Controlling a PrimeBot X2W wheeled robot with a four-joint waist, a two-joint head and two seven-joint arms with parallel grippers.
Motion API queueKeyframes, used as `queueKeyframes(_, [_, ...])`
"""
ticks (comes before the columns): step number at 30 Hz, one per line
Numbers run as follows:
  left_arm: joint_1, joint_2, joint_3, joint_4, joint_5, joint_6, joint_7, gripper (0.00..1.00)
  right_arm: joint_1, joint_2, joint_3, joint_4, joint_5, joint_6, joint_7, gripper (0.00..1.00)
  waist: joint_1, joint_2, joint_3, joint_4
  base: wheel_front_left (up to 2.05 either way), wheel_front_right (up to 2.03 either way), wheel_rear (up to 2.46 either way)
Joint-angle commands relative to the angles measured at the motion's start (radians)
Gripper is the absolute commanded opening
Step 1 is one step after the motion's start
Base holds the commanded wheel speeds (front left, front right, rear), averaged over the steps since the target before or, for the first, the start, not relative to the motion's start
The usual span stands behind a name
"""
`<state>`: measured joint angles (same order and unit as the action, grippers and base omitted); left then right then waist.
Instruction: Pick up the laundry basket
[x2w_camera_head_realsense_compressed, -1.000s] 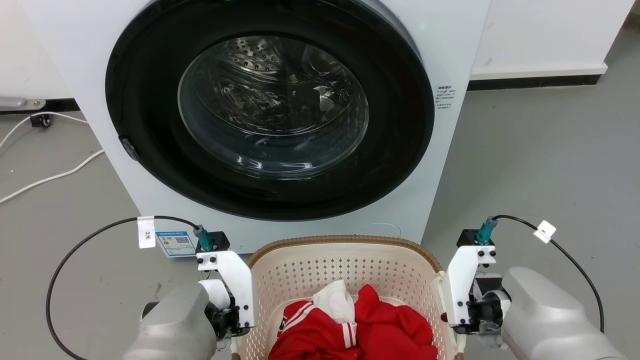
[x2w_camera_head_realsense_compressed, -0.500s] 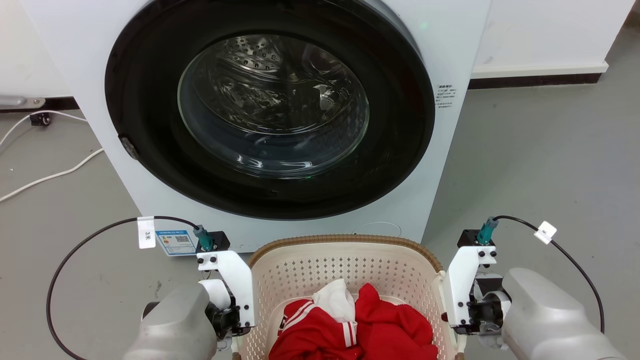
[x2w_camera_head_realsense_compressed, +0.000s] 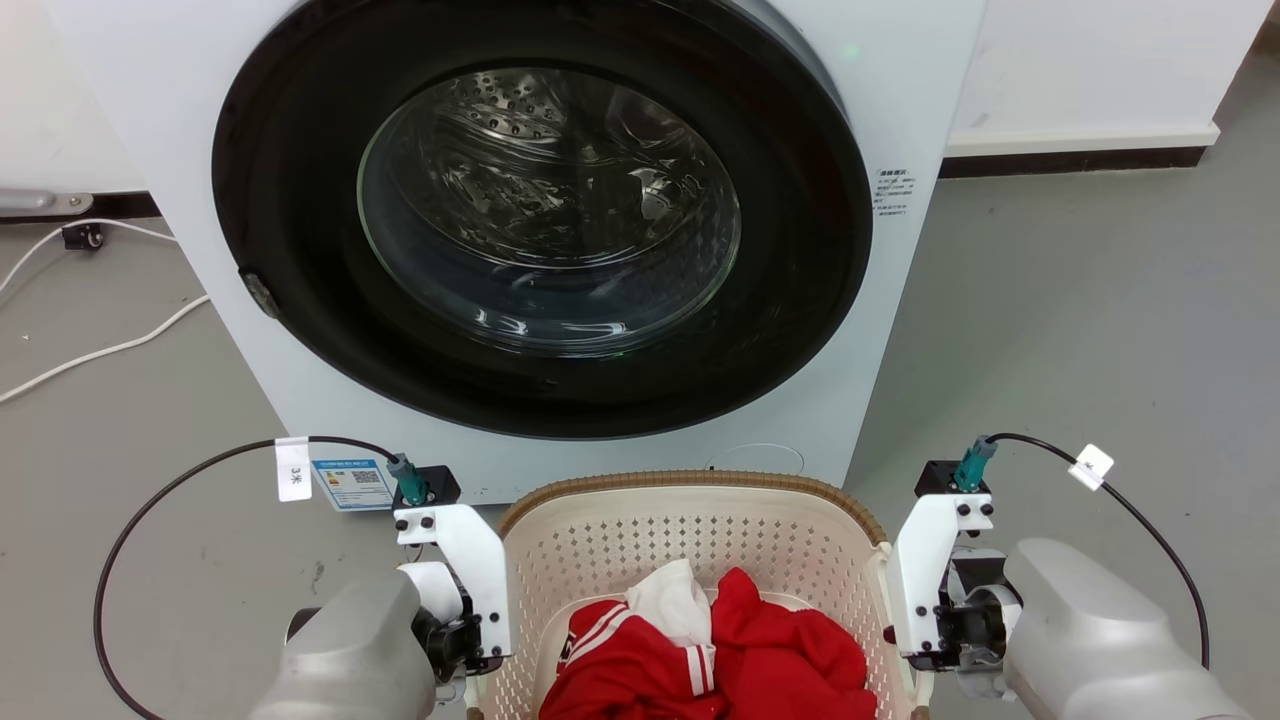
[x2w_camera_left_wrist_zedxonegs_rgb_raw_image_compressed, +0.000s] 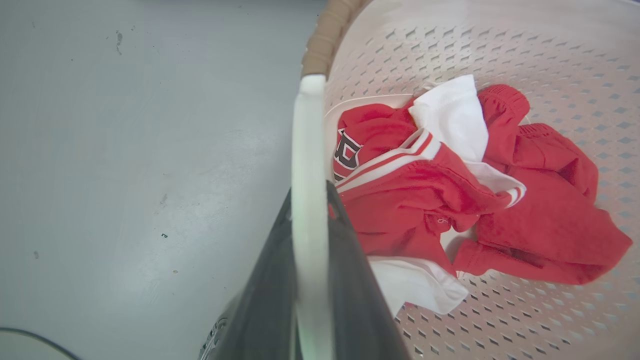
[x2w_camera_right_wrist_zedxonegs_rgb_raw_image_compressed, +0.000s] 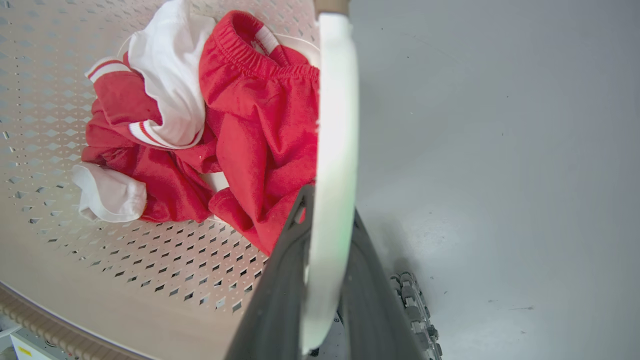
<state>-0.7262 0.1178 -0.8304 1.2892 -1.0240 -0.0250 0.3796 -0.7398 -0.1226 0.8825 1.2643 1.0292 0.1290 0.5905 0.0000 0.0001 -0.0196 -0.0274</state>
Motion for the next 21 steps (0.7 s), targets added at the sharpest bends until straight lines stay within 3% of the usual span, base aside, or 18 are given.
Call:
queueKeyframes(1, [0.007, -0.005, 0.001, -0.001, -0.002, 0.004, -0.009, 0.0, 0.004, 0.009, 0.002, -0.003, 0.007, 0.003, 0.0, 0.0, 0.0, -0.0001, 0.0, -0.001, 0.0, 0.0, 0.0])
queueKeyframes(21, [0.01, -0.008, -0.005, -0.001, -0.009, 0.005, -0.02, 0.0, 0.006, 0.015, 0.021, 0.0, 0.027, 0.003, -0.006, 0.0, 0.0, -0.0001, 0.002, -0.004, 0.0, 0.0, 0.0])
